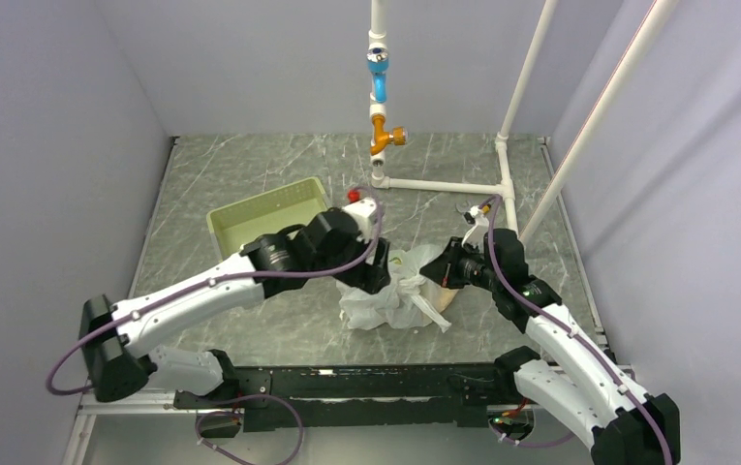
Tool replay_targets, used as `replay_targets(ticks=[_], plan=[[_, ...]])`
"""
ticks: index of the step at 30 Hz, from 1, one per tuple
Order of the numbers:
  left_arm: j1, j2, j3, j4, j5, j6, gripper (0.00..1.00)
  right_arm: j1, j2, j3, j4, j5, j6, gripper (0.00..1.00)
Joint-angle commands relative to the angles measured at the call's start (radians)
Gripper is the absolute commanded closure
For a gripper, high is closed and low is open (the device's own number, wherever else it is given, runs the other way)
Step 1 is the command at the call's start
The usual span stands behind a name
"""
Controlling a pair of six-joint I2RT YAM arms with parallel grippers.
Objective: Take the fake fruits out of the plastic bag
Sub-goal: Untie the plastic bag at the center of the board.
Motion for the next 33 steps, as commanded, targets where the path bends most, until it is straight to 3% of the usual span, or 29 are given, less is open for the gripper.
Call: replay_targets(ticks=[1, 8, 17, 20, 26, 33], plan=[[-0.037, 0.152, 0.179, -0.134, -0.092, 0.132, 0.2, -0.002, -0.008, 0.041, -0.015, -0.055, -0.003, 1.0], [-0.081, 0.321, 0.333, -0.223, -0.168, 0.171, 0.24, -0.002, -0.033, 0.044, -0.011, -0.029, 0.03, 1.0], [-0.089, 0.366, 0.288, -0.19, -0.215, 0.161, 0.43, -0.001, -0.022, 0.026, -0.008, -0.033, 0.054, 1.0], [-0.089, 0.357, 0.268, -0.177, -0.229, 0.156, 0.57, -0.003, -0.027, 0.035, -0.038, -0.021, 0.039, 1.0], [-0.089, 0.332, 0.247, -0.208, -0.307, 0.128, 0.97, -0.002, -0.044, 0.044, -0.076, 0.035, 0.027, 1.0], [-0.089, 0.165, 0.057, -0.134, -0.352, 0.055, 1.0, -0.002, -0.109, 0.062, -0.161, 0.221, 0.034, 1.0]])
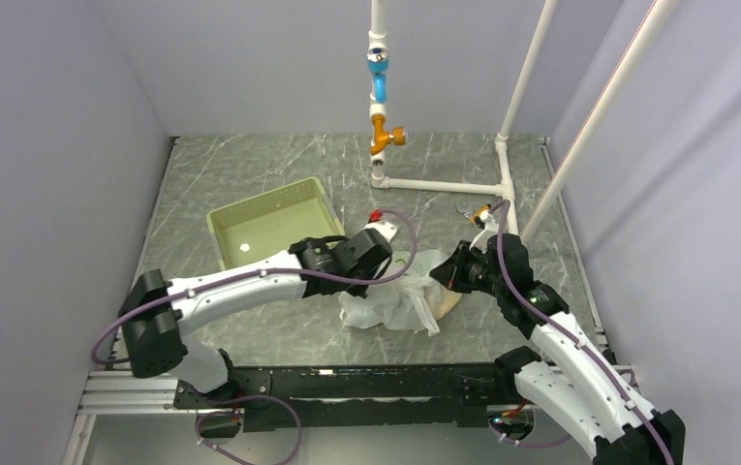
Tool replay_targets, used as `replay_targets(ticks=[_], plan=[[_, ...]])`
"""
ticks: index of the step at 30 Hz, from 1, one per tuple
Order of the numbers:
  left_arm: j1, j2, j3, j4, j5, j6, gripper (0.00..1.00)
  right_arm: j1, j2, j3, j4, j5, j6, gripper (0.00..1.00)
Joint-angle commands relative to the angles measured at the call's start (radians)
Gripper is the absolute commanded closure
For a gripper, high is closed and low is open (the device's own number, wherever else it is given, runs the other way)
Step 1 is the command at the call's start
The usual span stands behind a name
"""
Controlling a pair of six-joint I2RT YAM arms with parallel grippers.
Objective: Take the fake fruits out of the plastic bag
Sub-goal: Untie the plastic bag at the center of the board.
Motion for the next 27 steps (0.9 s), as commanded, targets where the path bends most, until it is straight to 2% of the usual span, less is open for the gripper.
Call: replay_targets(ticks=[1, 5, 8, 9, 13, 16, 18, 23, 27], plan=[[-0.002, -0.154, -0.129, 0.072, -0.043, -0.06, 1.0, -0.003, -0.07, 0.057, -0.052, 0.148, -0.002, 1.0], [-0.002, -0.253, -0.26, 0.188, -0.01, -0.11, 1.0, -0.004, -0.119, 0.074, -0.081, 0.203, -0.009, 1.0], [-0.002, -0.318, -0.301, 0.247, 0.026, -0.115, 1.0, -0.004, -0.103, 0.072, -0.053, 0.145, -0.029, 1.0], [-0.002, -0.338, -0.304, 0.274, 0.053, -0.101, 0.95, -0.003, -0.082, 0.07, -0.037, 0.096, -0.039, 1.0], [-0.002, -0.378, -0.253, 0.338, 0.159, -0.042, 0.49, -0.003, 0.008, 0.069, 0.021, -0.087, -0.074, 1.0], [0.0, -0.353, -0.203, 0.36, 0.181, -0.003, 0.26, -0.002, 0.023, 0.061, 0.041, -0.133, -0.073, 1.0], [0.001, -0.302, -0.151, 0.343, 0.189, 0.038, 0.18, -0.002, 0.016, 0.057, 0.046, -0.135, -0.076, 1.0], [0.002, -0.086, 0.035, 0.217, 0.221, 0.126, 0.13, -0.002, 0.014, 0.069, 0.028, -0.129, -0.08, 1.0], [-0.015, 0.039, 0.134, 0.131, 0.172, 0.152, 0.03, -0.002, 0.0, 0.067, 0.025, -0.128, -0.072, 1.0]])
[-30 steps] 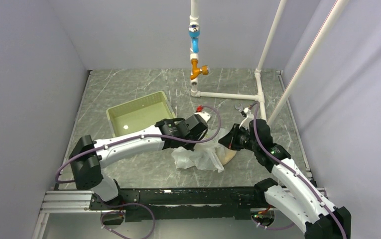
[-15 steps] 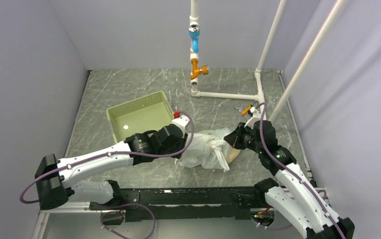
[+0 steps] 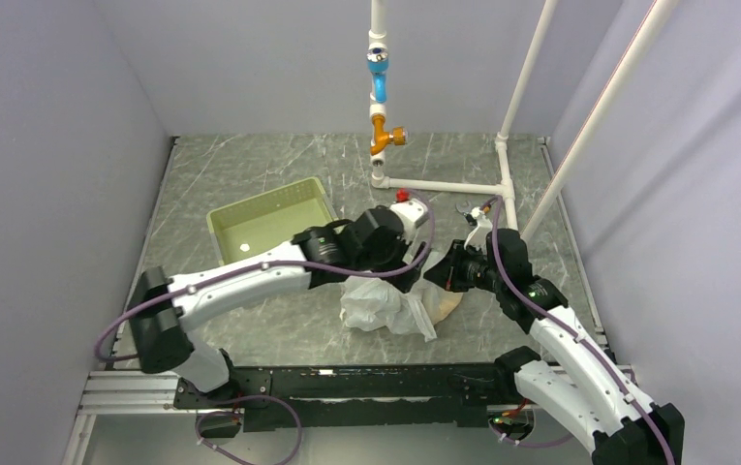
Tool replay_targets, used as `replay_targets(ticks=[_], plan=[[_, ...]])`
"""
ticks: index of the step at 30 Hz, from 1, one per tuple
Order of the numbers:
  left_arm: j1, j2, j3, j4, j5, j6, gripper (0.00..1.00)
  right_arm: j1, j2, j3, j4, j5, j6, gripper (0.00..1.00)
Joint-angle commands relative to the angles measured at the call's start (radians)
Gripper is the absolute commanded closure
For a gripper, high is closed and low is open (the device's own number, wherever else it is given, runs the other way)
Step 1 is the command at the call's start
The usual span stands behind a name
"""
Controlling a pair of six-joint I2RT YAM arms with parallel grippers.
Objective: Take the fake fruits out of the plastic bag
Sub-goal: Untie the plastic bag at the center of the board.
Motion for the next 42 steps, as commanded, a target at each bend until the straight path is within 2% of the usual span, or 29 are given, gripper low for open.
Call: replay_targets(ticks=[1, 6, 13, 17, 22, 26, 28, 30, 32, 37, 39, 42], plan=[[-0.023, 0.104, 0.09, -0.121, -0.037, 0.063, 0.03, -0.001, -0.03, 0.029, 0.04, -0.032, -0.007, 1.0], [-0.034, 0.099, 0.033, -0.068, -0.034, 0.026, 0.12, -0.001, -0.047, 0.024, 0.022, -0.022, -0.012, 1.0], [-0.035, 0.034, -0.077, 0.021, -0.02, -0.046, 0.38, -0.001, -0.037, 0.025, 0.016, -0.03, -0.018, 1.0], [-0.035, -0.007, -0.116, 0.045, 0.003, -0.051, 0.32, -0.001, -0.026, 0.027, 0.019, -0.026, -0.021, 1.0], [-0.034, -0.047, -0.165, 0.049, -0.011, -0.064, 0.36, -0.001, -0.016, 0.032, 0.027, -0.023, -0.017, 1.0], [-0.033, -0.07, -0.202, 0.039, -0.062, -0.08, 0.58, -0.001, -0.021, 0.03, 0.03, -0.011, -0.009, 1.0], [-0.034, -0.083, -0.218, 0.034, -0.088, -0.088, 0.67, -0.001, -0.021, 0.031, 0.03, -0.014, -0.009, 1.0], [-0.034, -0.095, -0.232, 0.029, -0.111, -0.096, 0.81, -0.001, -0.02, 0.032, 0.032, -0.016, -0.006, 1.0], [-0.033, -0.111, -0.245, 0.017, -0.149, -0.118, 1.0, -0.002, -0.02, 0.032, 0.028, -0.007, -0.004, 1.0], [-0.033, -0.225, -0.343, 0.031, -0.219, -0.205, 1.0, -0.001, -0.078, 0.04, -0.041, 0.18, 0.045, 1.0], [-0.033, -0.283, -0.408, 0.087, -0.205, -0.218, 1.0, -0.002, -0.113, 0.039, -0.068, 0.269, 0.069, 1.0], [-0.033, -0.345, -0.499, 0.156, -0.171, -0.254, 1.0, -0.003, -0.153, 0.03, -0.072, 0.317, 0.093, 1.0]])
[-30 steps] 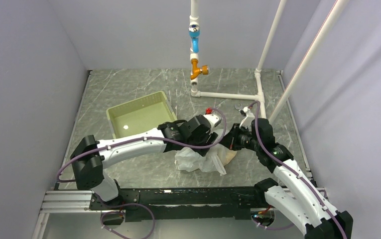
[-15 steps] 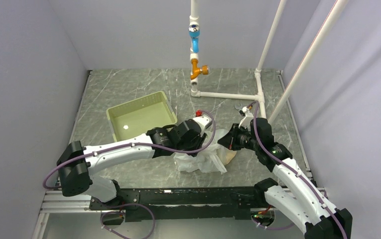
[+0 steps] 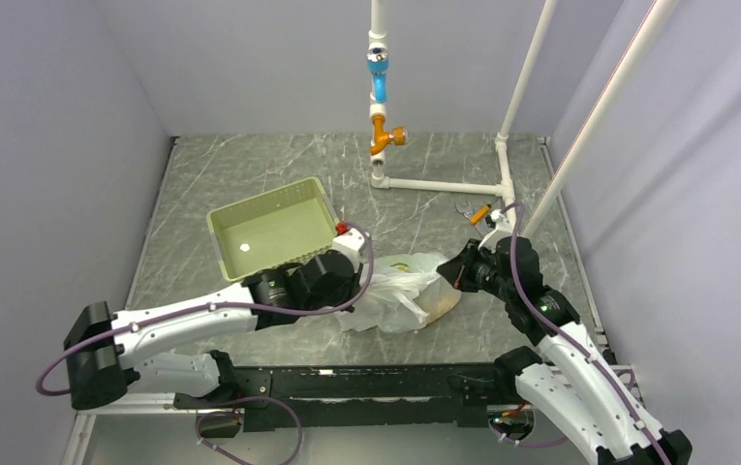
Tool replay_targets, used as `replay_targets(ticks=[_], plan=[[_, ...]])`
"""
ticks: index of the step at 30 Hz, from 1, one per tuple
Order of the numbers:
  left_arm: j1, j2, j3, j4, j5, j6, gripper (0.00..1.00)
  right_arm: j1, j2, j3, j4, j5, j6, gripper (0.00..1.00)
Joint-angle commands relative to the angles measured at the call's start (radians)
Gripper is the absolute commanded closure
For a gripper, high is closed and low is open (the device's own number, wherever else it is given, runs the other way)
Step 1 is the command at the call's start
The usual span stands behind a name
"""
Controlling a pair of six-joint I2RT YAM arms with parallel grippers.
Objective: Take the fake fruits out of the plastic bag
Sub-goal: Untie the plastic bag at the center of the board.
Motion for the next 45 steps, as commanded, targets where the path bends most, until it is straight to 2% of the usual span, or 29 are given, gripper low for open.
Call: replay_targets(ticks=[1, 3, 8, 10, 13, 16, 19, 23, 29, 34, 39, 45], plan=[[-0.004, -0.089, -0.105, 0.1, 0.001, -0.078, 1.0, -0.004, -0.055, 0.026, -0.007, 0.144, 0.044, 1.0], [-0.004, -0.096, -0.125, 0.126, 0.023, -0.099, 1.0, -0.004, -0.043, 0.024, 0.02, 0.09, 0.025, 0.99], [-0.004, -0.09, -0.118, 0.132, 0.022, -0.11, 1.0, -0.003, 0.052, 0.082, 0.037, -0.124, -0.087, 0.84], [-0.005, -0.085, -0.105, 0.121, 0.018, -0.103, 1.0, 0.005, 0.057, 0.106, 0.052, -0.19, -0.132, 0.73], [-0.005, -0.068, -0.082, 0.102, 0.013, -0.096, 1.0, 0.037, 0.048, 0.167, 0.031, -0.183, -0.196, 0.51], [-0.004, -0.058, -0.07, 0.094, 0.011, -0.099, 1.0, 0.088, 0.071, 0.248, -0.027, -0.137, -0.251, 0.4], [-0.004, -0.059, -0.076, 0.107, 0.021, -0.104, 1.0, 0.192, 0.137, 0.302, -0.016, -0.157, -0.294, 0.33], [-0.004, -0.063, -0.074, 0.11, 0.022, -0.107, 1.0, 0.392, 0.25, 0.342, -0.011, -0.055, -0.316, 0.32], [-0.004, -0.101, -0.089, 0.098, 0.018, -0.12, 1.0, 0.53, 0.297, 0.31, 0.04, 0.042, -0.363, 0.3], [-0.003, -0.135, -0.114, 0.103, 0.002, -0.132, 1.0, 0.573, 0.305, 0.217, 0.089, 0.197, -0.318, 0.31], [-0.004, -0.132, -0.108, 0.097, 0.004, -0.133, 1.0, 0.604, 0.278, 0.173, 0.1, 0.417, -0.268, 0.38], [-0.004, -0.126, -0.101, 0.095, 0.008, -0.13, 1.0, 0.611, 0.289, 0.177, 0.085, 0.499, -0.278, 0.46]])
